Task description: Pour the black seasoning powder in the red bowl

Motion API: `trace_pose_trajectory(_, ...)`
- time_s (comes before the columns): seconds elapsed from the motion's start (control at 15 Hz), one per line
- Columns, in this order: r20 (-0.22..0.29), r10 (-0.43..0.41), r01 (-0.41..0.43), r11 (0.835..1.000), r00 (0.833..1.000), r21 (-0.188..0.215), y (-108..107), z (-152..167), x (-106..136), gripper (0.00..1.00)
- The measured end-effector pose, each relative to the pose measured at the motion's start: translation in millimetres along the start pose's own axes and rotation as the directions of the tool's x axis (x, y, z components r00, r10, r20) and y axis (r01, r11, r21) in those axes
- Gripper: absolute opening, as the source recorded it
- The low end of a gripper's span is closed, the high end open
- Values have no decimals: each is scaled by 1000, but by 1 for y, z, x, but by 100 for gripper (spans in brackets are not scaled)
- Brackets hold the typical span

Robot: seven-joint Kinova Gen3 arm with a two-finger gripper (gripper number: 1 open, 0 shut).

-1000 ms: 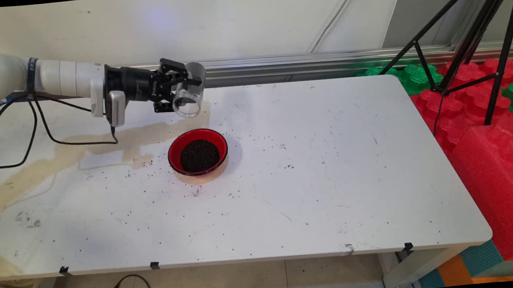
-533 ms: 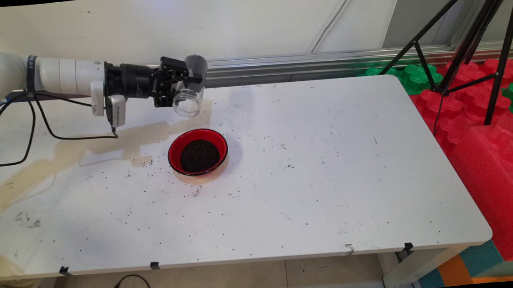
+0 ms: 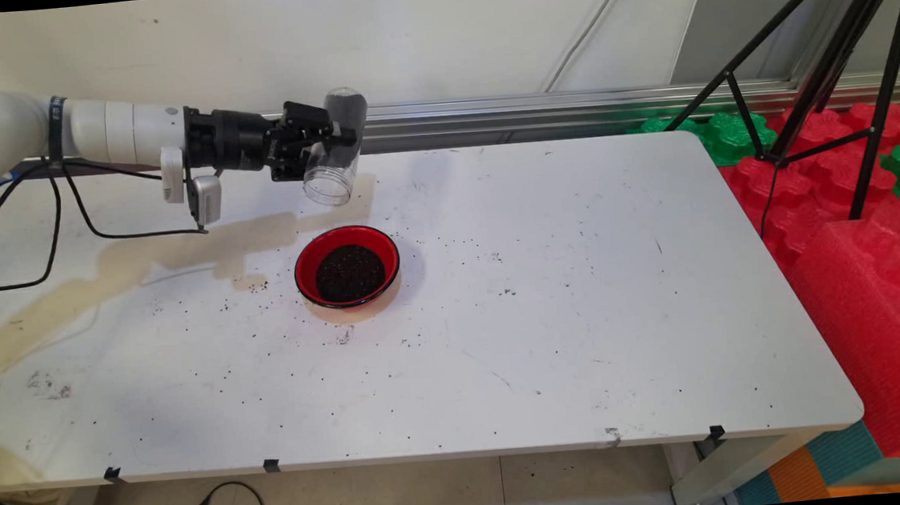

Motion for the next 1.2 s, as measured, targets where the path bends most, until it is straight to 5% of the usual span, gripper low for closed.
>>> trace_pose_trajectory(1.2,-3,221,-221,975,975,17,-3,1,5,0)
